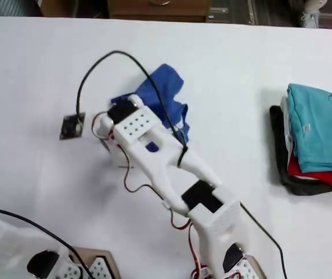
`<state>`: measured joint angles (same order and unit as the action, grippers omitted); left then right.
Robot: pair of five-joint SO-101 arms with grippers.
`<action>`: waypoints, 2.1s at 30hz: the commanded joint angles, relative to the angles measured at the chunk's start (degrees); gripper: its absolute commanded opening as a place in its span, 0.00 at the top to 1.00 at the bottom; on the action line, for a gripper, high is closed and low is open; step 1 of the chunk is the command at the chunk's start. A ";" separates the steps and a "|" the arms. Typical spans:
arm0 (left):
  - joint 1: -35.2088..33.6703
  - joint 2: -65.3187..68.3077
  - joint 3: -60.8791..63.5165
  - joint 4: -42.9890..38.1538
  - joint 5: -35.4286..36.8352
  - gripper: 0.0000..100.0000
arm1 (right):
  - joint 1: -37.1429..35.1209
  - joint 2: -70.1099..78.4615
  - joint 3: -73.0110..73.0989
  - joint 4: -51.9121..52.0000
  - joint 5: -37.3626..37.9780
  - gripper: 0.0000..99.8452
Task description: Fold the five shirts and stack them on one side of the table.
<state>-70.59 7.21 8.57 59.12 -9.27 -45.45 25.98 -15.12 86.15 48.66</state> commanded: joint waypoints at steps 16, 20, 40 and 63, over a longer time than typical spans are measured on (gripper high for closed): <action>0.62 -0.35 0.57 -0.70 0.26 0.74 | 15.43 3.38 -9.05 0.13 0.88 0.98; 0.62 -0.35 0.92 -0.70 0.26 0.74 | 13.76 0.40 -20.13 9.36 0.79 0.98; 0.70 -0.35 0.66 -0.70 0.26 0.74 | 7.60 -38.20 -19.52 11.30 1.05 0.98; 2.55 -0.35 1.01 -0.26 0.26 0.74 | 6.64 -50.24 -13.71 -0.92 -5.19 0.98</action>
<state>-68.75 7.21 9.71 59.12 -9.27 -44.57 -25.10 -31.56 86.24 43.30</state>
